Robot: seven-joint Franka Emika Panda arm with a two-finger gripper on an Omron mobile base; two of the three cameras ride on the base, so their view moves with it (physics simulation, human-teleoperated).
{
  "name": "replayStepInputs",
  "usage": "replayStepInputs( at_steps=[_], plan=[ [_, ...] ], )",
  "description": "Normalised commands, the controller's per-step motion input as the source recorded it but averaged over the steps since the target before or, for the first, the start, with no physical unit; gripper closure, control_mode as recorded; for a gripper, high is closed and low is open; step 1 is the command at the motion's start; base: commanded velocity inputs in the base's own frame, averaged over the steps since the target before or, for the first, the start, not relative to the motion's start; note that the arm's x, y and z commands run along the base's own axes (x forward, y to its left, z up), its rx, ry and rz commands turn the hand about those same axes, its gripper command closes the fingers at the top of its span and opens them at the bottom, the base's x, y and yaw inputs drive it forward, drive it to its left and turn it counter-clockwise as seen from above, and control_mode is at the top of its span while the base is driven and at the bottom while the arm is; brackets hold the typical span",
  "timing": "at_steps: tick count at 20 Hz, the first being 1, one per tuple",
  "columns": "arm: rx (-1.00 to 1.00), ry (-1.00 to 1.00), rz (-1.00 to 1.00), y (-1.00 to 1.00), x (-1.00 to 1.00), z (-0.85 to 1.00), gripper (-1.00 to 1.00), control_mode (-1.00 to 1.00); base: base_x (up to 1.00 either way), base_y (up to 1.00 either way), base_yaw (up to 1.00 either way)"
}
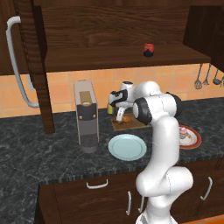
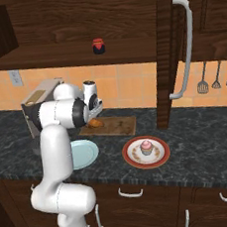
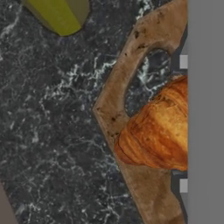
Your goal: From the different types of pastries on the counter, select a croissant and place it on the cutting board. Then retrieve a jar of jam from the cabinet and place it alongside the croissant on the cutting board.
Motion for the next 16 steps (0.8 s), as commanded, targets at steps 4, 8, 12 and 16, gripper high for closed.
replayStepInputs(
  at_steps=[4, 8, 12, 16],
  plan=[
    [0.00, -0.04, 0.00, -0.09, 0.08, -0.21, -1.00, -1.00, 0.00, 0.00, 0.00],
    [0.00, -0.01, 0.00, -0.29, 0.00, -0.08, -1.00, -1.00, 0.00, 0.00, 0.00],
    [0.00, 0.00, 0.00, -0.32, -0.01, 0.00, -1.00, -1.00, 0.00, 0.00, 0.00],
    [0.00, 0.00, 0.00, -0.20, 0.00, 0.00, -1.00, -1.00, 0.00, 0.00, 0.00]
  ],
)
